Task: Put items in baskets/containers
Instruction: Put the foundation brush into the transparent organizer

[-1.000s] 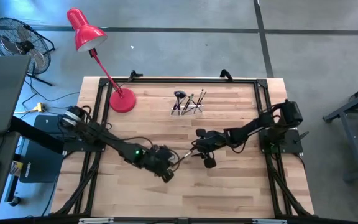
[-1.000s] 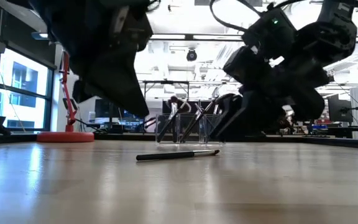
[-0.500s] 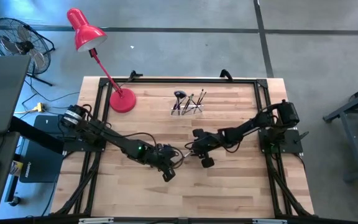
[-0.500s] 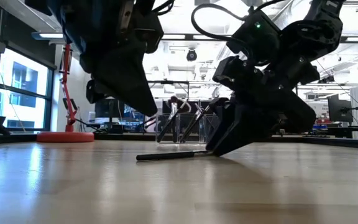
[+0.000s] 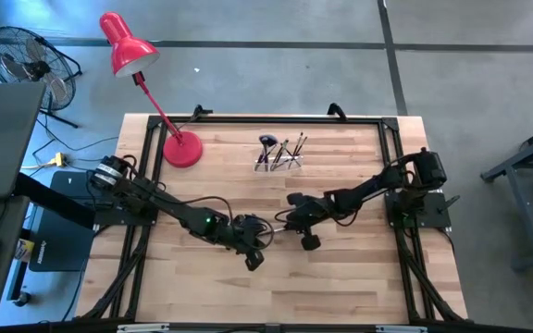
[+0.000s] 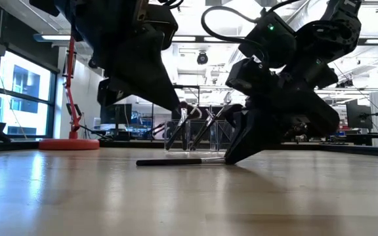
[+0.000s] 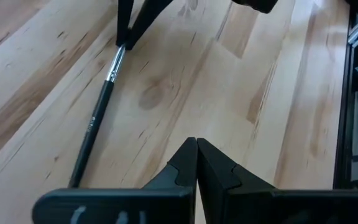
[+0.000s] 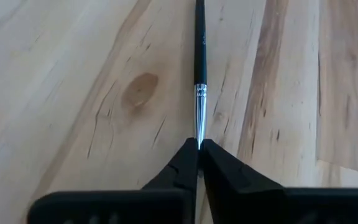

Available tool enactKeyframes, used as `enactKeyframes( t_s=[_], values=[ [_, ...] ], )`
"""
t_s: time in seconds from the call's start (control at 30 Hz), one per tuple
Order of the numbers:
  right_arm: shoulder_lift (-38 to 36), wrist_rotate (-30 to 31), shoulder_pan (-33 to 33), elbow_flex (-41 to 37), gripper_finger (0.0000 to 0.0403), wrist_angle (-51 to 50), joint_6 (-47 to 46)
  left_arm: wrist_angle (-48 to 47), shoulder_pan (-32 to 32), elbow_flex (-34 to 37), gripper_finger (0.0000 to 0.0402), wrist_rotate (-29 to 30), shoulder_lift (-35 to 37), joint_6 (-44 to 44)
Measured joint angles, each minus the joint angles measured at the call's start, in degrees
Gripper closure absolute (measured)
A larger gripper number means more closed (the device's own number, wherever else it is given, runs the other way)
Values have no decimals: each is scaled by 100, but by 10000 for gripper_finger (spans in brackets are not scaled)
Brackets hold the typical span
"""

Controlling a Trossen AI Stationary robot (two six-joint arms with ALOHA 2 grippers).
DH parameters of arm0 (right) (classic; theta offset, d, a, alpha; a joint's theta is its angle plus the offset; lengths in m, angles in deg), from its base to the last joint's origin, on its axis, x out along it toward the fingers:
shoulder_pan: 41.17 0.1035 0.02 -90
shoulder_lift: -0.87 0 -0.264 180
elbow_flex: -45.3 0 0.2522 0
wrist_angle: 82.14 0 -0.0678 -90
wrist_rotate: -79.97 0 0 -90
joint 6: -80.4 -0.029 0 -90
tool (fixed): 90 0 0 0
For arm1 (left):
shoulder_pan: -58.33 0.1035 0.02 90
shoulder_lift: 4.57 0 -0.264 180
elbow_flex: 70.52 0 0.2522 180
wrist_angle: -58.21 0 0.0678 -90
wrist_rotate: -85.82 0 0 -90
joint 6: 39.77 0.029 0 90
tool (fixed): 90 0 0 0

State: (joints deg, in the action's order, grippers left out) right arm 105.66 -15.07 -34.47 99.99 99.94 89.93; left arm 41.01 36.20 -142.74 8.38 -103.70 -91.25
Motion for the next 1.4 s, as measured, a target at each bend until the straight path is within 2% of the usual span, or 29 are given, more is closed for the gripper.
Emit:
enactKeyframes(
  t_s=[0.57,0.77,1.03,1.13,1.27,1.4],
  values=[
    [-68,-132,7,-29,402,362,-1083,-25,2,0,401,48,0,-109],
    [-209,-120,11,-38,402,288,-1103,-538,2,0,401,615,0,-387],
    [-286,-93,11,-38,403,332,-1103,-668,6,0,401,797,0,-389],
    [-293,-95,11,-36,403,358,-1103,-663,7,-2,401,1029,0,-381],
    [-326,-97,11,-29,403,477,-1103,-676,7,-163,389,993,-2,246],
    [-400,-89,11,-27,402,502,-1101,-684,22,-323,360,965,-7,864]
  ],
)
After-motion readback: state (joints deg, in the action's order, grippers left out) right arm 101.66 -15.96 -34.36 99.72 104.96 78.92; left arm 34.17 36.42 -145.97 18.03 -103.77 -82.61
